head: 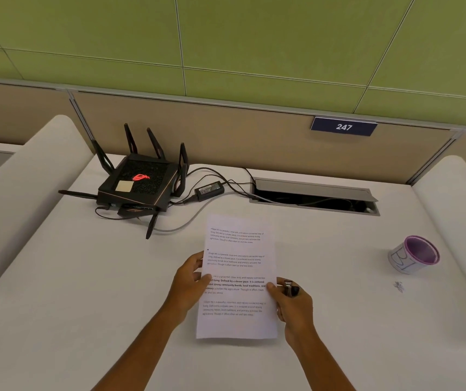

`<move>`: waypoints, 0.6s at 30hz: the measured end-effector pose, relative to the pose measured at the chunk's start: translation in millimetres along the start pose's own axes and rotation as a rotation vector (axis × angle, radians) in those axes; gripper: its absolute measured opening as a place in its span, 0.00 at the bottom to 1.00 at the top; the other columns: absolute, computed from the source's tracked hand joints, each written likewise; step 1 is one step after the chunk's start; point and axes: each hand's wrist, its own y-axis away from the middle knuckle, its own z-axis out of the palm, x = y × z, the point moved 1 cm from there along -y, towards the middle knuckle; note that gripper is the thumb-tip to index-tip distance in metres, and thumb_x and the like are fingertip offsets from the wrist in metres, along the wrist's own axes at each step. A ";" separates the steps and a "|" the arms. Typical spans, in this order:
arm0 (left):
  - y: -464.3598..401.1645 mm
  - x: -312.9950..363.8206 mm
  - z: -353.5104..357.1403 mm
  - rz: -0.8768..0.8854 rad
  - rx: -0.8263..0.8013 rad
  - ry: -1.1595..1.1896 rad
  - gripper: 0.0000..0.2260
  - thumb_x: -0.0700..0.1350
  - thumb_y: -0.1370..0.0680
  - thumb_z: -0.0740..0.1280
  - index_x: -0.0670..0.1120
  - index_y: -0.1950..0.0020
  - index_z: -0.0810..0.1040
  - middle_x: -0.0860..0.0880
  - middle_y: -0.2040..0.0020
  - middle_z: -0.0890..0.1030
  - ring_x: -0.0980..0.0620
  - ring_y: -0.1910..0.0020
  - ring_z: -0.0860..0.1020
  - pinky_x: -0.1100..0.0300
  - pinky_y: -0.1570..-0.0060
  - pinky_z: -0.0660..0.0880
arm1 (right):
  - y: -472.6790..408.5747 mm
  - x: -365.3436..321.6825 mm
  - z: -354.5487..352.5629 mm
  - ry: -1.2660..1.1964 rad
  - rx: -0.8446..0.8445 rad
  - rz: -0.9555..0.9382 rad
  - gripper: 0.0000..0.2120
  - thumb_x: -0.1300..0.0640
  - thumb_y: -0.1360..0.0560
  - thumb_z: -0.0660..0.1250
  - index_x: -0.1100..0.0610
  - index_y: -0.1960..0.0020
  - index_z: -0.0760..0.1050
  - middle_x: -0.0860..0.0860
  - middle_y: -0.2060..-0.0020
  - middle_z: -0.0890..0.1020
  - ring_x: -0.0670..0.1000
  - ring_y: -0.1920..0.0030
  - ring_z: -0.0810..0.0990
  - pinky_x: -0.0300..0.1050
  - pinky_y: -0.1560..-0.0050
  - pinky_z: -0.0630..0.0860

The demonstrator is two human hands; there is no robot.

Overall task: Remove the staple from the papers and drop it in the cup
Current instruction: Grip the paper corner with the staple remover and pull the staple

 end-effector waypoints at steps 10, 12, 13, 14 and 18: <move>-73.9 -2.5 -13.6 0.017 -0.005 -0.188 0.22 0.39 0.19 0.72 0.51 0.27 0.74 0.53 0.42 0.83 0.51 0.47 0.84 0.63 0.60 0.83 | -64.3 -14.8 39.3 0.016 0.050 0.035 0.09 0.61 0.26 0.78 0.57 0.47 0.84 0.56 0.55 0.89 0.52 0.60 0.85 0.38 0.70 0.77; -90.2 0.2 -15.6 0.018 -0.007 -0.198 0.21 0.39 0.19 0.72 0.51 0.27 0.74 0.53 0.43 0.83 0.52 0.48 0.84 0.65 0.62 0.82 | -77.6 -19.6 46.1 0.019 0.055 0.046 0.07 0.64 0.26 0.77 0.60 0.48 0.83 0.57 0.56 0.87 0.50 0.65 0.81 0.35 0.74 0.74; -98.6 1.1 -16.2 0.021 -0.009 -0.209 0.21 0.39 0.19 0.72 0.51 0.28 0.74 0.54 0.44 0.83 0.53 0.48 0.84 0.65 0.63 0.82 | -85.1 -21.3 49.4 0.025 0.060 0.050 0.07 0.64 0.26 0.77 0.60 0.49 0.83 0.56 0.57 0.86 0.50 0.66 0.80 0.35 0.75 0.73; -106.4 1.6 -16.8 0.020 -0.007 -0.219 0.21 0.39 0.19 0.71 0.51 0.28 0.74 0.54 0.44 0.83 0.53 0.49 0.84 0.66 0.63 0.81 | -92.6 -22.8 52.8 0.036 0.064 0.054 0.07 0.65 0.26 0.77 0.60 0.50 0.83 0.56 0.58 0.86 0.50 0.65 0.79 0.35 0.75 0.73; -130.8 0.2 -18.5 -0.002 0.000 -0.230 0.21 0.37 0.19 0.71 0.51 0.28 0.74 0.55 0.45 0.83 0.55 0.51 0.84 0.66 0.64 0.81 | -118.5 -25.4 64.7 0.114 0.079 0.052 0.06 0.64 0.27 0.77 0.59 0.52 0.83 0.55 0.56 0.87 0.52 0.61 0.82 0.39 0.69 0.75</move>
